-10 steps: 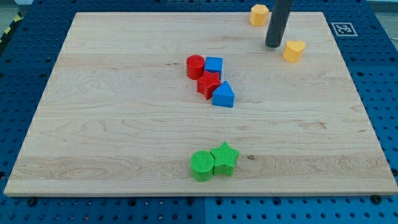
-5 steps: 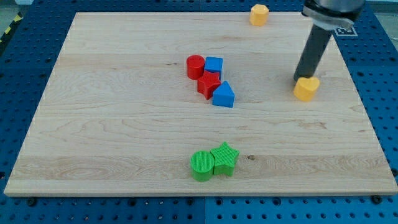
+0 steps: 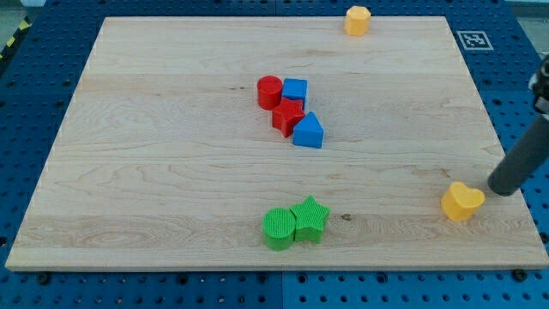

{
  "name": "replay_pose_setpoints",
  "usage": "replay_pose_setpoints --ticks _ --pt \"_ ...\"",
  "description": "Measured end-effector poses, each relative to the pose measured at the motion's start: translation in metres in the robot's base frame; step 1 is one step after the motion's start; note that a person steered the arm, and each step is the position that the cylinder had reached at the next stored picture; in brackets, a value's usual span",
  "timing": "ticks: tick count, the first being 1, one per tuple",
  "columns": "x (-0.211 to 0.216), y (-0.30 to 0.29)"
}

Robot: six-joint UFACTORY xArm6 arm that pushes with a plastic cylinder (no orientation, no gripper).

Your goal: Push yellow heart closer to the green star

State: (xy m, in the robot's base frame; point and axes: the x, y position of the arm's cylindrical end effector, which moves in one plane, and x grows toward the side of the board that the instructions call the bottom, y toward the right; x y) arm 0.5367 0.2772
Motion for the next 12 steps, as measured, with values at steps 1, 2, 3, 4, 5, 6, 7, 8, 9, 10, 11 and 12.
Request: replay_pose_setpoints --ticks 1,2,3,4,5,6,7,8,9,10,11,12 --pt "0.018 -0.001" --pt "0.021 -0.021" --pt "0.02 -0.052" --pt "0.02 -0.087" --pt "0.02 -0.116" --pt "0.02 -0.142" --pt "0.021 -0.15" --pt "0.033 -0.15" --pt "0.043 -0.15" --pt "0.045 -0.15" --pt "0.045 -0.15" --pt "0.045 -0.151"
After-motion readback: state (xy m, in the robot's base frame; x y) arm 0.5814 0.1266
